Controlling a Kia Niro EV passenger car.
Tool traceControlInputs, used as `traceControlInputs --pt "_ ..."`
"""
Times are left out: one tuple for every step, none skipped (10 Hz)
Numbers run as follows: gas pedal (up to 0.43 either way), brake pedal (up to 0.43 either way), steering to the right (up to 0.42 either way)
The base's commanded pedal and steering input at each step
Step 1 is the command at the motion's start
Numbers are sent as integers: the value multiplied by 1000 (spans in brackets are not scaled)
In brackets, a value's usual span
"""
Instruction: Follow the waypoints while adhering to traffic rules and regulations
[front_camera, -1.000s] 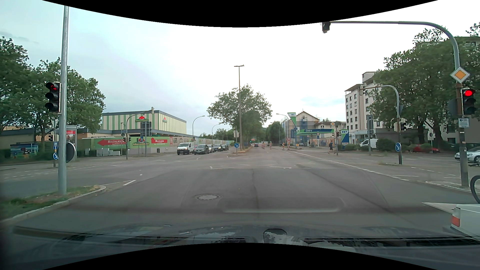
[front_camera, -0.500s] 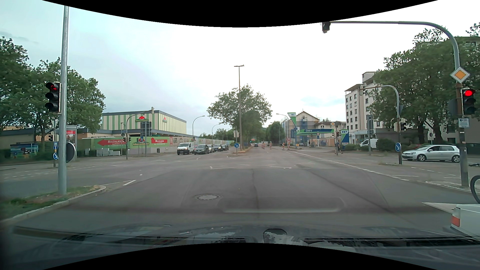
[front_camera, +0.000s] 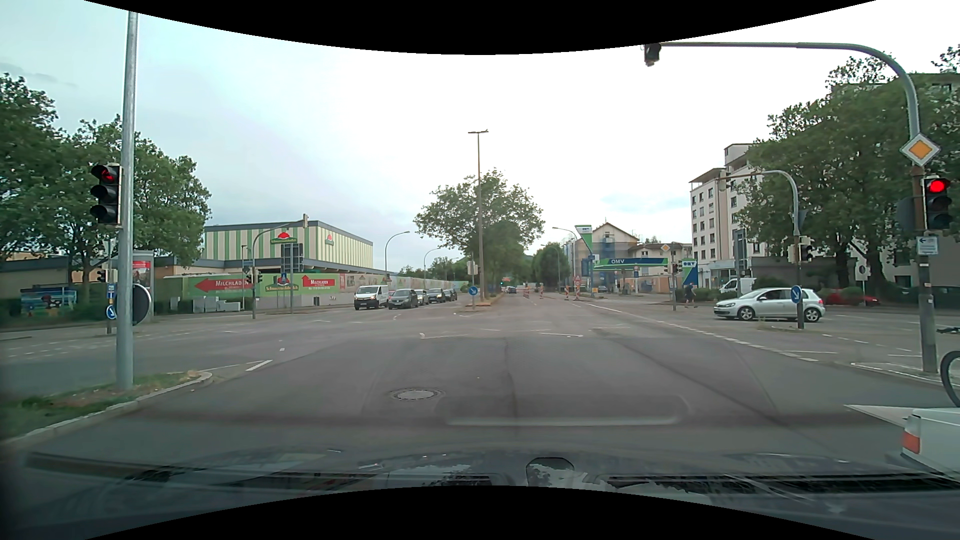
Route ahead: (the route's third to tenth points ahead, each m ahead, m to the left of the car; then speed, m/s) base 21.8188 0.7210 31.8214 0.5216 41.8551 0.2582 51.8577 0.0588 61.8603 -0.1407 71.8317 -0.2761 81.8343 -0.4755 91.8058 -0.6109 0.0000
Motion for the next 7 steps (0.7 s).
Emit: traceControlInputs --pt "0 262 2" --pt "0 262 2" --pt "0 262 2" --pt "0 262 2" --pt "0 262 2" --pt "0 262 2" --pt "0 262 2"
